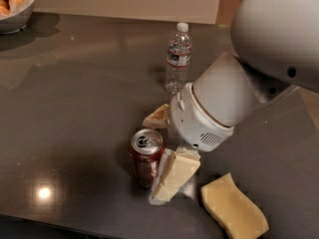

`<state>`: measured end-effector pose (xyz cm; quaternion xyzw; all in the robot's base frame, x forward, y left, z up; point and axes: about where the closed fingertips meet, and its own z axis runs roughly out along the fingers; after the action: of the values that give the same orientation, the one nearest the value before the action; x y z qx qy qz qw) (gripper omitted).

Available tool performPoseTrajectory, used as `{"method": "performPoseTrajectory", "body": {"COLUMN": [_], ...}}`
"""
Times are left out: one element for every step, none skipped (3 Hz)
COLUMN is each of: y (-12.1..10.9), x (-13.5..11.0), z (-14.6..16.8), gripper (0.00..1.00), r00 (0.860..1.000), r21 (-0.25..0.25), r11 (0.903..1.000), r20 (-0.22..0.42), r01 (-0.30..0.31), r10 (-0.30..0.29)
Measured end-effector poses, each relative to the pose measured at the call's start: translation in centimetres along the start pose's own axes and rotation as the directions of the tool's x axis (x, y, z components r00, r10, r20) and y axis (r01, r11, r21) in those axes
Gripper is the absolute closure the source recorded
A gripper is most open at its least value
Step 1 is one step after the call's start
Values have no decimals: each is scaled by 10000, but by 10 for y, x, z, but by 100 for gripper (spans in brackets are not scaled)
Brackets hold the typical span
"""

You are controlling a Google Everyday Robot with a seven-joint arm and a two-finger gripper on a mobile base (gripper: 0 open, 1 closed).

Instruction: Move coke can near water bottle

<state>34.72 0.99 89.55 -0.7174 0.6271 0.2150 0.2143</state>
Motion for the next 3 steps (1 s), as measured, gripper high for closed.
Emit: {"method": "performPoseTrajectory", "body": {"y": [0, -6, -31], "x": [-8, -10, -9], "z": [7, 2, -18], "gripper": [41, 65, 87], "r00": [9995, 9981, 9935], "r21": [-92, 53, 723], "r11": [10000, 9994, 9929], "r20": [301, 514, 701], "r01": [-38, -352, -945], "r10": [41, 349, 895]}}
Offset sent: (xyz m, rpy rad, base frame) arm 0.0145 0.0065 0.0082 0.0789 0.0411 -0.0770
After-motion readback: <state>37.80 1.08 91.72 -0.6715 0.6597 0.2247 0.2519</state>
